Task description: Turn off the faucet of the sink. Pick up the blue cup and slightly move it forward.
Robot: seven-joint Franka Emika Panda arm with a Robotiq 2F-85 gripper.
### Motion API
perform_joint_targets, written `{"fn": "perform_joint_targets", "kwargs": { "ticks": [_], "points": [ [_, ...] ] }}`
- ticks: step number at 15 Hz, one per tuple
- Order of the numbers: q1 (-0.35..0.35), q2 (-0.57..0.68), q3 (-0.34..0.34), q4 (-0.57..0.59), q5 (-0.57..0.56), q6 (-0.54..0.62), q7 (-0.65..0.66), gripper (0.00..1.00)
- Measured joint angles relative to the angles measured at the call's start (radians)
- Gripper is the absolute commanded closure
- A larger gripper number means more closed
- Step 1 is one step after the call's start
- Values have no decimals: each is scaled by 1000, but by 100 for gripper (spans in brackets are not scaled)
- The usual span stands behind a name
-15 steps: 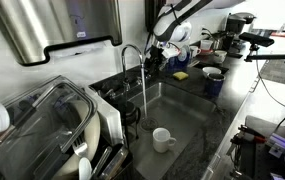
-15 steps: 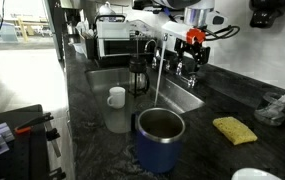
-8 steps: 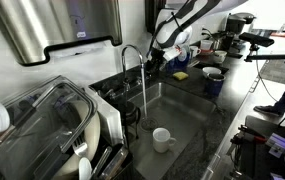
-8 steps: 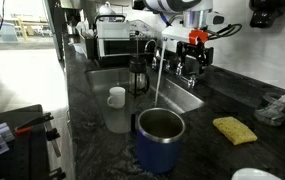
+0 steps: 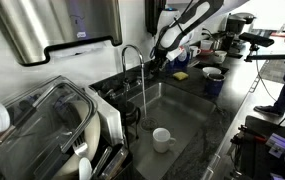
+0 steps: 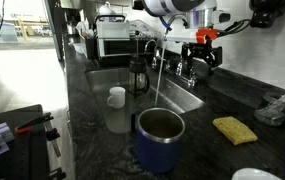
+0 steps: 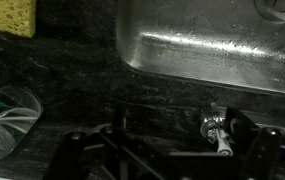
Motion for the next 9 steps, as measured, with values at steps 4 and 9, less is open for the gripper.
{"fn": "perform_joint_targets", "kwargs": {
  "ticks": [4, 9],
  "points": [
    [-15, 2, -34, -1, -9, 13, -4, 0],
    [-85, 54, -34, -1, 2, 189, -57, 0]
  ]
}}
